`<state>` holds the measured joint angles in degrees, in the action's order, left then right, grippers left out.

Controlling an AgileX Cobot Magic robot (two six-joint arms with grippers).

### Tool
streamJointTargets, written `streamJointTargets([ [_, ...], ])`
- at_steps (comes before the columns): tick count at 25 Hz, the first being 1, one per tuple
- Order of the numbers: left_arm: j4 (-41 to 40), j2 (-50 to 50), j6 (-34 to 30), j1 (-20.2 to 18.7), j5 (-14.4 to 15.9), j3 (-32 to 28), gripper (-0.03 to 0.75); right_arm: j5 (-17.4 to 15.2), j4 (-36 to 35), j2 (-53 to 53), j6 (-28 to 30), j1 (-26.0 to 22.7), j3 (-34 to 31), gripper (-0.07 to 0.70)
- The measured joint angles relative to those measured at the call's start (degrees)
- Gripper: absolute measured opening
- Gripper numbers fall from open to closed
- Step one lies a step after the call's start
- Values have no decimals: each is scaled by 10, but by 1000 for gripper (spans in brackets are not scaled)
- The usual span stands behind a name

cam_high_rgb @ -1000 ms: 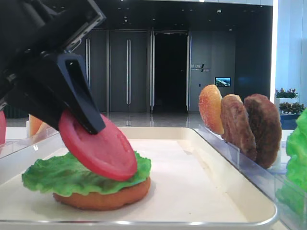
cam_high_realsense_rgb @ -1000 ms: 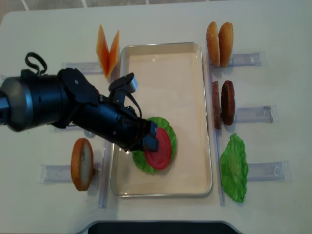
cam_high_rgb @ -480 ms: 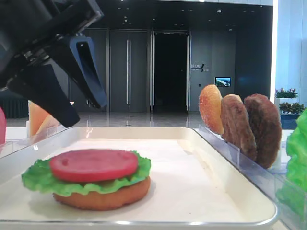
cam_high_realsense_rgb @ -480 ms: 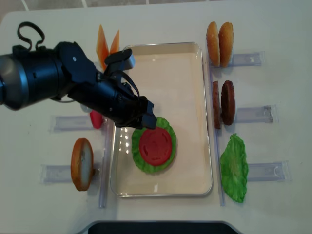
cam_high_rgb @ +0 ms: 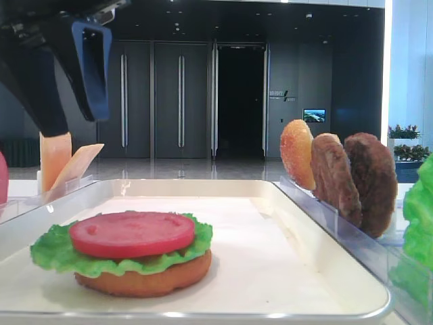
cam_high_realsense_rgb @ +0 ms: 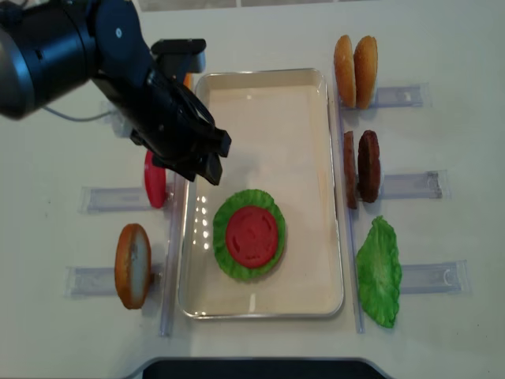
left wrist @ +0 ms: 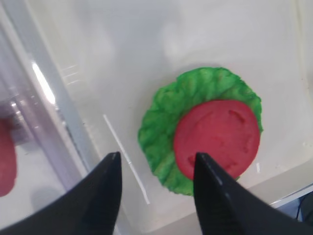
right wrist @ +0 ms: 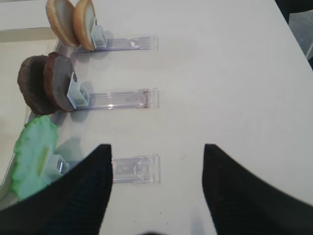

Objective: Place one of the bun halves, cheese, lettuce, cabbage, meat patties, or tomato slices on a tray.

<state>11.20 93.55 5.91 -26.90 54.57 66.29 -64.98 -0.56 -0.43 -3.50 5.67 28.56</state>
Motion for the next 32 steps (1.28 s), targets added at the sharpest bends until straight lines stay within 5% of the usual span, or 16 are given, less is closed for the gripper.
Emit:
streamJointTargets([
  [4, -52, 0, 19, 33, 72, 36, 368, 0, 1, 0, 0, 0, 0, 419],
  [12, -127, -60, 21, 138, 145, 39, 368, 0, 1, 0, 0, 0, 0, 419],
  [21, -190, -125, 19, 256, 154, 39, 368, 0, 1, 0, 0, 0, 0, 419],
  [25, -201, -150, 14, 265, 154, 11, 368, 0, 1, 0, 0, 0, 0, 419],
  [32, -187, -261, 12, 266, 154, -139, 368, 0, 1, 0, 0, 0, 0, 419],
])
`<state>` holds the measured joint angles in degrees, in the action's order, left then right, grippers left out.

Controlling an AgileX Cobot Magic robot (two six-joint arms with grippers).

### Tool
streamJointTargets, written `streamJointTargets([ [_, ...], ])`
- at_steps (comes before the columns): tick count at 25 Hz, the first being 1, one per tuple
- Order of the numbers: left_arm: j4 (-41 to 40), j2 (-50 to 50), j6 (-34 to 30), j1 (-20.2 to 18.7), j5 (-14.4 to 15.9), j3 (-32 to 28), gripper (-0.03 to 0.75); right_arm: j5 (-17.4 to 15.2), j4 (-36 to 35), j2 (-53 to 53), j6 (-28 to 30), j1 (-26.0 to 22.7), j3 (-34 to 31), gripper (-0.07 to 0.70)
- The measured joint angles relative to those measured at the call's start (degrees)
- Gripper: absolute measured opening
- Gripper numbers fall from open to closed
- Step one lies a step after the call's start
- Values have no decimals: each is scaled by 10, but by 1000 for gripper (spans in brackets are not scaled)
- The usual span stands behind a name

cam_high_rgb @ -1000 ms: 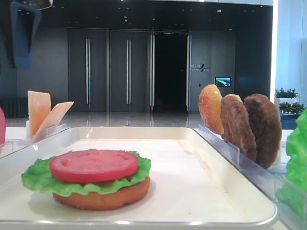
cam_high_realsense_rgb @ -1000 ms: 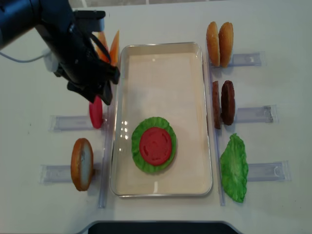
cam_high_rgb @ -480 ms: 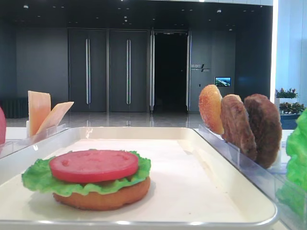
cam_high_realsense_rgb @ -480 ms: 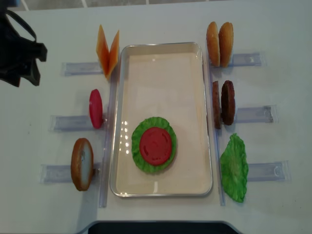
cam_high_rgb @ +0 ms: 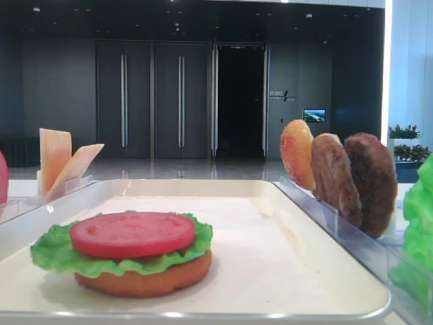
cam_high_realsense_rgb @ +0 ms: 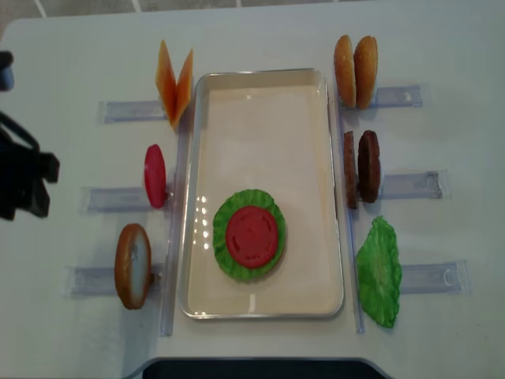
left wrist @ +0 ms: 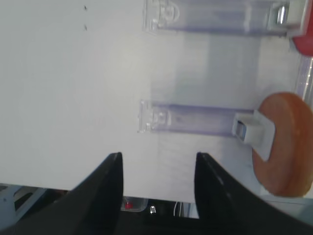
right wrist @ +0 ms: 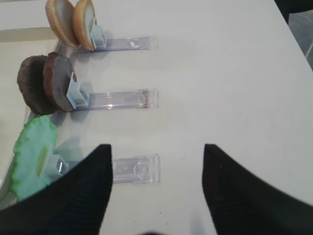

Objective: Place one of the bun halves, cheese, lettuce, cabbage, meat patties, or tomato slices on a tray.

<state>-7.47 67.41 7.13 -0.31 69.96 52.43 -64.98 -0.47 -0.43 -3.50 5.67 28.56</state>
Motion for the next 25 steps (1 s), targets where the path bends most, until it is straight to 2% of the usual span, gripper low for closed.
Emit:
streamJointTargets([
  [6, 13, -152, -1, 0, -1, -123, 368, 0, 0, 0, 0, 0, 0, 419],
  [10, 16, -256, -1, 0, -14, -178, 368, 0, 0, 0, 0, 0, 0, 419],
  [19, 30, -468, -2, 0, -61, -244, 368, 0, 0, 0, 0, 0, 0, 419],
  [25, 30, -564, -9, 0, -64, -252, 368, 0, 0, 0, 0, 0, 0, 419],
])
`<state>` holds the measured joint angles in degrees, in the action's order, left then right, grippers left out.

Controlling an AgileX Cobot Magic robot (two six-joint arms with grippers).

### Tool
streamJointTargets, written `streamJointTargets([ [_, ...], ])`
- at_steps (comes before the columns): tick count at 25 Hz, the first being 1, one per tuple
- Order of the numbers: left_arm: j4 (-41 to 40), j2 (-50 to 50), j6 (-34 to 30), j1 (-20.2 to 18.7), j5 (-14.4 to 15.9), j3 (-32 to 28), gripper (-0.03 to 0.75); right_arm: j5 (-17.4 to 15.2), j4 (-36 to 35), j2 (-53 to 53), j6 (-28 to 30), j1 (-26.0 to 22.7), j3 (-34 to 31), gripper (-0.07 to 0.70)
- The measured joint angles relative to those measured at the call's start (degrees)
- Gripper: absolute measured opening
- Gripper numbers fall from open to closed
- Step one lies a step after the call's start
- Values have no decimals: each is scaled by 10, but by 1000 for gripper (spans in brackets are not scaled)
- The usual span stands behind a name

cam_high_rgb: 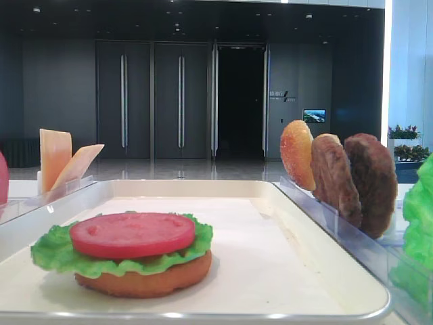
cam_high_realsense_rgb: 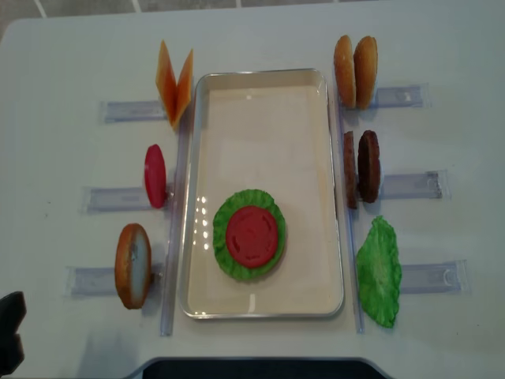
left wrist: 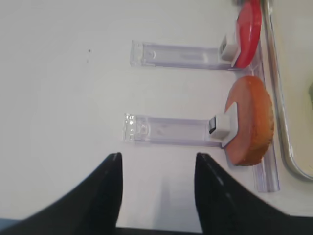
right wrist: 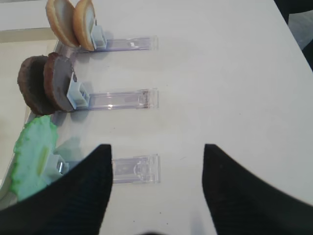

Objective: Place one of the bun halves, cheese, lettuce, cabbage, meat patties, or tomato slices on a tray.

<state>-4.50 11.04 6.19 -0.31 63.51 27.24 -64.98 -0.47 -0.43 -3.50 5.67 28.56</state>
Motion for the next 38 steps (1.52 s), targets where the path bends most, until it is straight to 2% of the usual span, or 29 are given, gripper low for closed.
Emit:
streamJointTargets([
  [12, 0, -118, -8, 0, 1, 0, 368, 0, 0, 0, 0, 0, 0, 419],
  [38, -1, -119, -10, 0, 2, 0, 368, 0, 0, 0, 0, 0, 0, 419],
])
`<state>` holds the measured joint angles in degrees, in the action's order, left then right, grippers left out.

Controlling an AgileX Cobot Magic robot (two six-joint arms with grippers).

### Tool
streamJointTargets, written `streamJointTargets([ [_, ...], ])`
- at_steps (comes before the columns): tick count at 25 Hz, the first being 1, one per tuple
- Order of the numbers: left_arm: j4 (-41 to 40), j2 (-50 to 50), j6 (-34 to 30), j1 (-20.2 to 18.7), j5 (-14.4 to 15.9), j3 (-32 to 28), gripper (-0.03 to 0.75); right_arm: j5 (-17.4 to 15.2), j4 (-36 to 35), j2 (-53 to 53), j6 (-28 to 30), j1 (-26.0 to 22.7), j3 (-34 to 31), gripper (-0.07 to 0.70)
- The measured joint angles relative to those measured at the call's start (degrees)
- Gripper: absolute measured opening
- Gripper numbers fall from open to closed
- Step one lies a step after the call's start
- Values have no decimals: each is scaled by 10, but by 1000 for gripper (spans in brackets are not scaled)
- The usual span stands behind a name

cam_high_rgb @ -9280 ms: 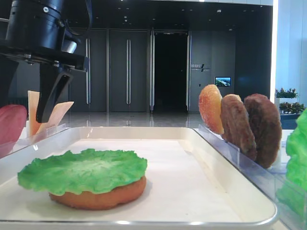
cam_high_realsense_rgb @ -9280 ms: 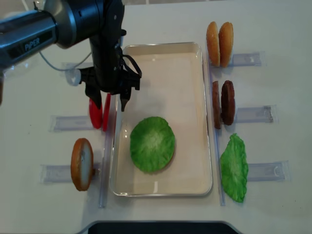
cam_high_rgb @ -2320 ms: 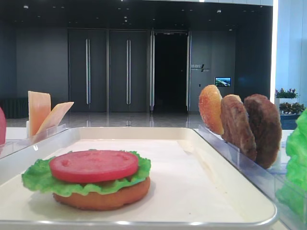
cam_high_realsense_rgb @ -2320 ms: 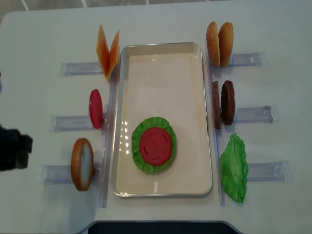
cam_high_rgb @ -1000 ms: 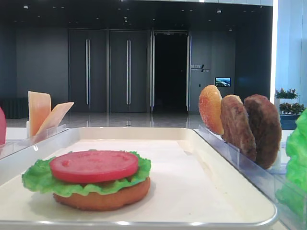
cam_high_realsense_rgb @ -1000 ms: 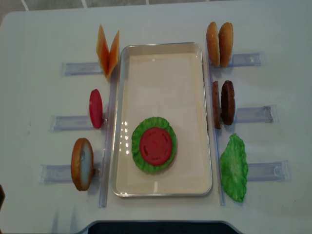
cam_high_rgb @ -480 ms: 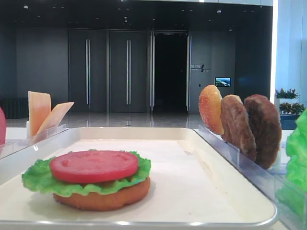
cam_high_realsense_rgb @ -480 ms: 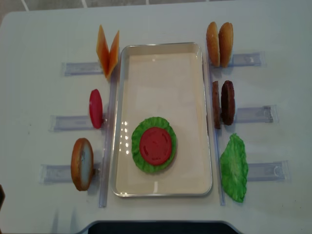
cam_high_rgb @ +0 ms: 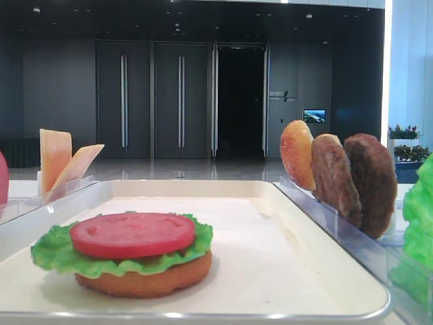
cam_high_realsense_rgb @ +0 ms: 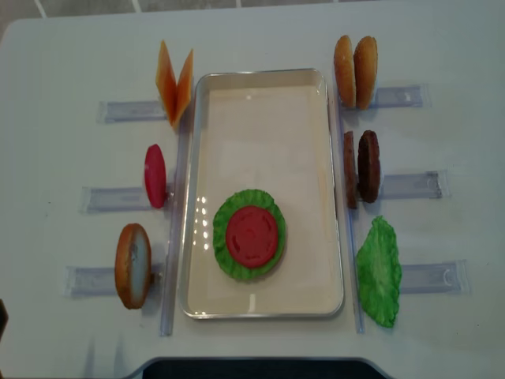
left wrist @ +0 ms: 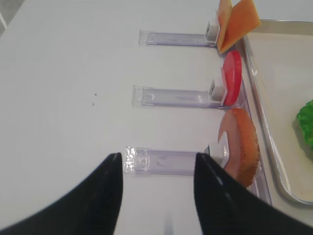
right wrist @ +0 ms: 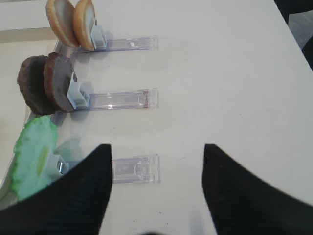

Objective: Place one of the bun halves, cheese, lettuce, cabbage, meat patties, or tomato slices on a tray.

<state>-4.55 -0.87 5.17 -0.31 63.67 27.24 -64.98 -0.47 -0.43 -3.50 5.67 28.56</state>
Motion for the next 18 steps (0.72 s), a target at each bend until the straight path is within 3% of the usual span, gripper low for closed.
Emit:
streamJointTargets([
  [18, 0, 0, 0, 0, 0, 0, 368, 0, 0, 0, 0, 0, 0, 419],
])
